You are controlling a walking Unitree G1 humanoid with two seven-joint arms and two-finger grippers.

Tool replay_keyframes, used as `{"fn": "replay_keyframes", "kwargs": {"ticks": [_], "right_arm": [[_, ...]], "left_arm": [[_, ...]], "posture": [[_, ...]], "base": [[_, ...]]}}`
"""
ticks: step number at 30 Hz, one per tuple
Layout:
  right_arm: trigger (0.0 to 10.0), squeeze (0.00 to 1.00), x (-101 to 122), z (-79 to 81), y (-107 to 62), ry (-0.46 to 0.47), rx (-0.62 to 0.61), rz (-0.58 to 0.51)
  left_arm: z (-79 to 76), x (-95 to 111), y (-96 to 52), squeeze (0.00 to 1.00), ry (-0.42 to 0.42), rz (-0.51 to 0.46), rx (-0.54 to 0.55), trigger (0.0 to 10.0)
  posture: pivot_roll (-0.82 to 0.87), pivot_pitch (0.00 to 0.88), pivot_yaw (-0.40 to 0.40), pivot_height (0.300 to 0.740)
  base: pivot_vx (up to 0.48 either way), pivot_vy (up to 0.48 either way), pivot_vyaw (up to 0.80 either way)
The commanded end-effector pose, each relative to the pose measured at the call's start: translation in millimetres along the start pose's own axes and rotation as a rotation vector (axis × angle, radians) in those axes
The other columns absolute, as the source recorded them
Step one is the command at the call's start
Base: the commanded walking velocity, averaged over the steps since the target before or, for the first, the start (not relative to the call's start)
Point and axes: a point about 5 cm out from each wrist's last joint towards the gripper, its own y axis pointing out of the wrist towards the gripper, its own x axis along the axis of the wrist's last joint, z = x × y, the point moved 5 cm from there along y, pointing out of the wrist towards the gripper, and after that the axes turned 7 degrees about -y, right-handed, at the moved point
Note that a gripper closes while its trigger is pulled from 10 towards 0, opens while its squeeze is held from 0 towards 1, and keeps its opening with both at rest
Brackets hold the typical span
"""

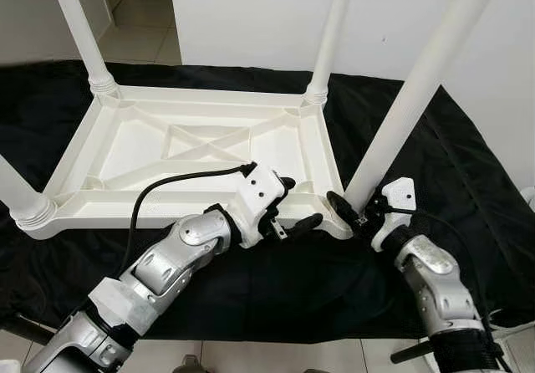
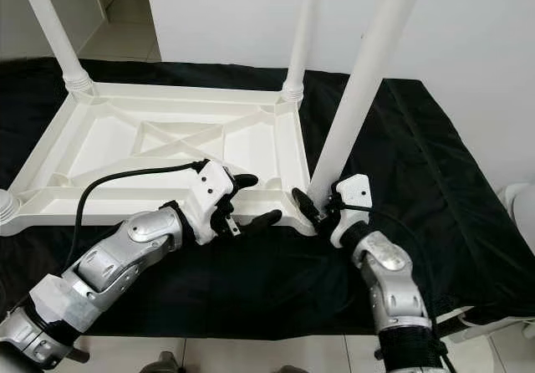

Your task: Building children table

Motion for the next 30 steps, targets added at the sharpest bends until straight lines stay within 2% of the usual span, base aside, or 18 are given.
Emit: {"fn": "replay_keyframes", "kwargs": {"ticks": [1,4,7,8,9,13,16,17,19,22,29,30], "right_arm": [[10.0,0.00,-17,7.0,-1.5,0.016,-0.013,0.077],[10.0,0.00,-17,3.2,-0.4,0.027,-0.080,0.086],[10.0,0.00,-18,-5.9,0.0,0.091,-0.309,0.129],[10.0,0.00,-18,-5.9,0.0,0.091,-0.309,0.129],[10.0,0.00,-21,-5.5,-1.9,0.108,-0.426,0.159],[10.0,0.00,-25,-0.9,-4.5,0.133,-0.522,0.182],[10.0,0.00,-25,2.5,-4.8,0.137,-0.549,0.188],[10.0,0.00,-24,9.2,-3.2,0.142,-0.578,0.183],[10.0,0.00,-24,9.2,-3.2,0.142,-0.578,0.183],[10.0,0.00,-21,22.1,0.3,0.149,-0.638,0.179],[10.0,0.00,-13,21.0,-0.5,0.170,-0.650,0.144],[10.0,1.00,-11,18.7,-2.5,0.169,-0.647,0.127]], "left_arm": [[-26.5,-4,-3.1,0.00,0.001,0.039,-0.248,10.0],[-26.7,-4,-3.1,0.00,0.000,0.039,-0.248,10.0],[-27.9,-6,-3.2,0.00,-0.002,0.042,-0.254,10.0],[-27.9,-6,-3.2,0.00,-0.002,0.042,-0.254,10.0],[-28.5,-5,-2.5,0.00,-0.005,0.038,-0.258,10.0],[-28.5,-3,-1.8,0.00,-0.009,0.033,-0.260,10.0],[-28.4,-3,-2.0,0.00,-0.010,0.032,-0.260,10.0],[-28.3,-3,-2.0,0.00,-0.014,0.032,-0.260,10.0],[-28.3,-3,-2.0,0.00,-0.014,0.032,-0.260,10.0],[-30.3,-5,-1.8,0.00,-0.015,0.037,-0.271,10.0],[-31.5,-5,-0.5,0.00,-0.017,0.037,-0.281,10.0],[-31.9,-5,-0.2,0.00,-0.017,0.037,-0.284,10.0]], "posture": [[0.06,0.014,-0.046,0.740],[0.06,0.013,-0.048,0.740],[0.04,0.012,-0.044,0.740],[0.04,0.012,-0.044,0.740],[0.04,0.010,-0.043,0.740],[0.04,0.008,-0.044,0.740],[0.04,0.007,-0.042,0.740],[0.04,0.005,-0.040,0.740],[0.04,0.005,-0.040,0.740],[0.03,0.006,-0.039,0.740],[0.02,0.005,-0.026,0.740],[0.01,0.005,-0.026,0.740]], "base": [[0.000,0.000,0.00],[0.000,0.000,0.00],[0.000,0.000,0.00],[0.000,0.000,0.00],[0.000,0.000,0.00],[0.000,0.000,0.00],[0.000,0.000,0.00],[0.000,0.000,0.00],[0.000,0.000,0.00],[0.000,0.000,0.00],[0.000,0.000,0.00],[0.000,0.000,0.00]]}}
